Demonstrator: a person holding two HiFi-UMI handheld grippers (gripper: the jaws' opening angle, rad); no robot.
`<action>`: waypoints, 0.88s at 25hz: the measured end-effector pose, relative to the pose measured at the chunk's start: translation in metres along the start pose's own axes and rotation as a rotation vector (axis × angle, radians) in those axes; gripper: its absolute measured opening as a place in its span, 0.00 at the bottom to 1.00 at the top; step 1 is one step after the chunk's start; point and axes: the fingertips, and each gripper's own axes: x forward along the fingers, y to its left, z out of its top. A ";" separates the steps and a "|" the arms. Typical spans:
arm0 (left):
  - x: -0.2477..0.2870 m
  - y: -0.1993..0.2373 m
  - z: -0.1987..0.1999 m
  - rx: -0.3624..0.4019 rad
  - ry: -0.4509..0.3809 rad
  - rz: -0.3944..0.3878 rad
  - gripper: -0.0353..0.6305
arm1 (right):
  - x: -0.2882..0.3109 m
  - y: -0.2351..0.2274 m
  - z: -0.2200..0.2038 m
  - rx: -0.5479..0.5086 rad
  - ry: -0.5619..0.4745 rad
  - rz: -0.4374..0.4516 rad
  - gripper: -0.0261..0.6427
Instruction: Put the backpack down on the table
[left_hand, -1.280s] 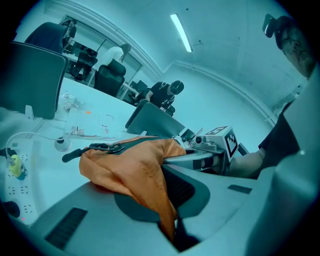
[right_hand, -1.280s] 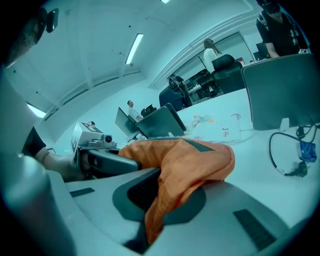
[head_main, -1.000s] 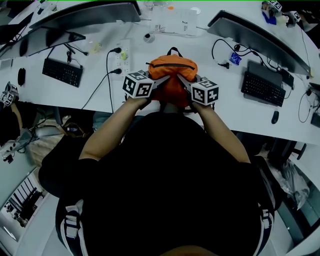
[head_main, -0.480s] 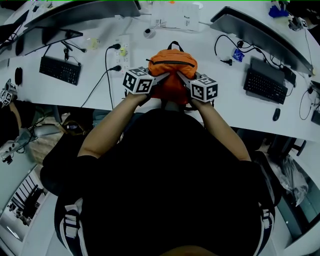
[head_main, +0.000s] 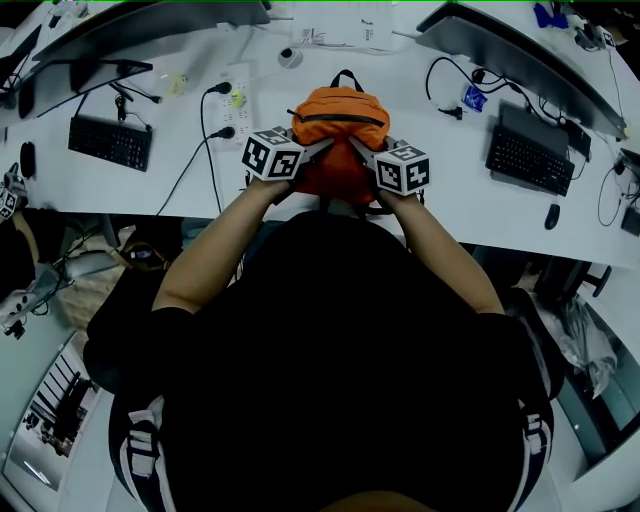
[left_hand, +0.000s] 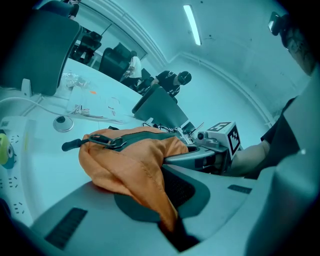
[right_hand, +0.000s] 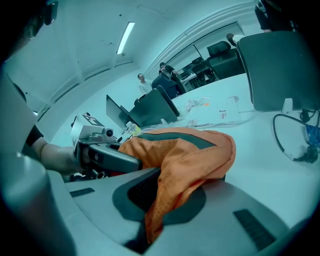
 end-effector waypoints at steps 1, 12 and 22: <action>0.001 0.002 -0.002 -0.006 0.001 0.000 0.11 | 0.002 -0.001 -0.002 0.001 0.008 0.000 0.07; 0.013 0.024 -0.007 -0.032 0.021 0.003 0.11 | 0.019 -0.017 -0.009 -0.002 0.050 -0.012 0.07; 0.025 0.046 -0.016 -0.065 0.050 0.005 0.11 | 0.037 -0.032 -0.020 0.004 0.108 -0.033 0.07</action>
